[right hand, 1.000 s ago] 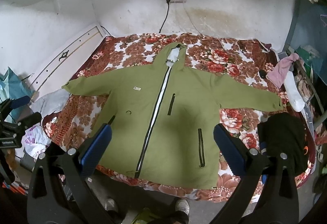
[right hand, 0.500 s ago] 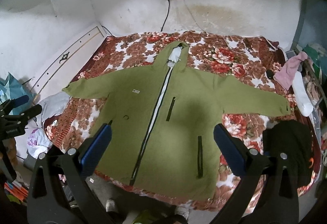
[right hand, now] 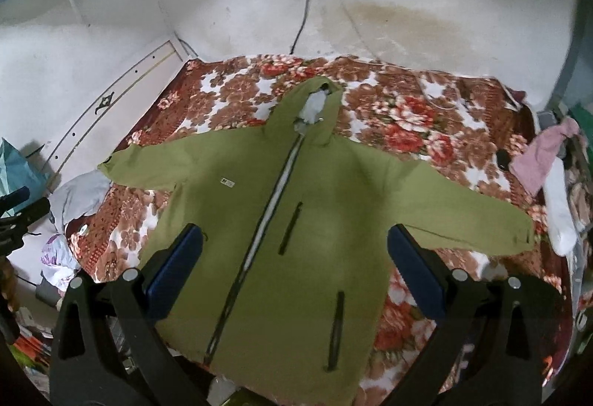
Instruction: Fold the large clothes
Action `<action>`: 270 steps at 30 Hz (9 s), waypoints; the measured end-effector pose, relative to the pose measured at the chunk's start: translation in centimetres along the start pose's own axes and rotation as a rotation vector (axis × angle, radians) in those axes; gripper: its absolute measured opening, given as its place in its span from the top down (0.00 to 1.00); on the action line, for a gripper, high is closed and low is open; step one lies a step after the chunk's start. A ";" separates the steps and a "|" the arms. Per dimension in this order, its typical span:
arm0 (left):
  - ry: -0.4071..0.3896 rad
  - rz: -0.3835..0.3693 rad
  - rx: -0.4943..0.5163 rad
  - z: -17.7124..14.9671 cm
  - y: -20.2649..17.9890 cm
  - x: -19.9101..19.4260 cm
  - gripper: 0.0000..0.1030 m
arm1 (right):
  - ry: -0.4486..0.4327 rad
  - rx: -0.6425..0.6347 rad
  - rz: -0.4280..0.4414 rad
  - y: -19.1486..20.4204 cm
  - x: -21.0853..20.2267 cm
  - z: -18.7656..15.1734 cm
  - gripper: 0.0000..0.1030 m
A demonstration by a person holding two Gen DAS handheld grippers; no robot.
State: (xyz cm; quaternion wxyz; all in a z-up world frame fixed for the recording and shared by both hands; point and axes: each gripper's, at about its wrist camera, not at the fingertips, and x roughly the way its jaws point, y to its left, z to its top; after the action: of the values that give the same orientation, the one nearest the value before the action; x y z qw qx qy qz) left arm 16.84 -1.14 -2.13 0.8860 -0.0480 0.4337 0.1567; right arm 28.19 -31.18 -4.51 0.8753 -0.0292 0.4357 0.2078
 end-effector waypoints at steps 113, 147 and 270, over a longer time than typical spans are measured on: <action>-0.040 -0.077 -0.315 20.9 41.2 38.4 0.97 | 0.280 -0.006 -0.095 27.8 52.6 -0.6 0.08; 0.133 -0.629 0.284 9.6 -33.1 41.2 0.97 | 0.278 -0.098 0.082 21.6 52.7 -6.3 0.07; 0.335 -0.336 0.471 -7.8 -41.8 50.5 0.04 | -0.068 1.092 -0.169 -67.1 20.3 -15.1 0.94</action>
State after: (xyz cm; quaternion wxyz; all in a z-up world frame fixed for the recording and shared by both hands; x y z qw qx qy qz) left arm 53.32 -30.47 -48.68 0.8026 0.0621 0.5838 -0.1061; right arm 53.82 -88.98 -38.30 0.7904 0.4007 0.4479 -0.1185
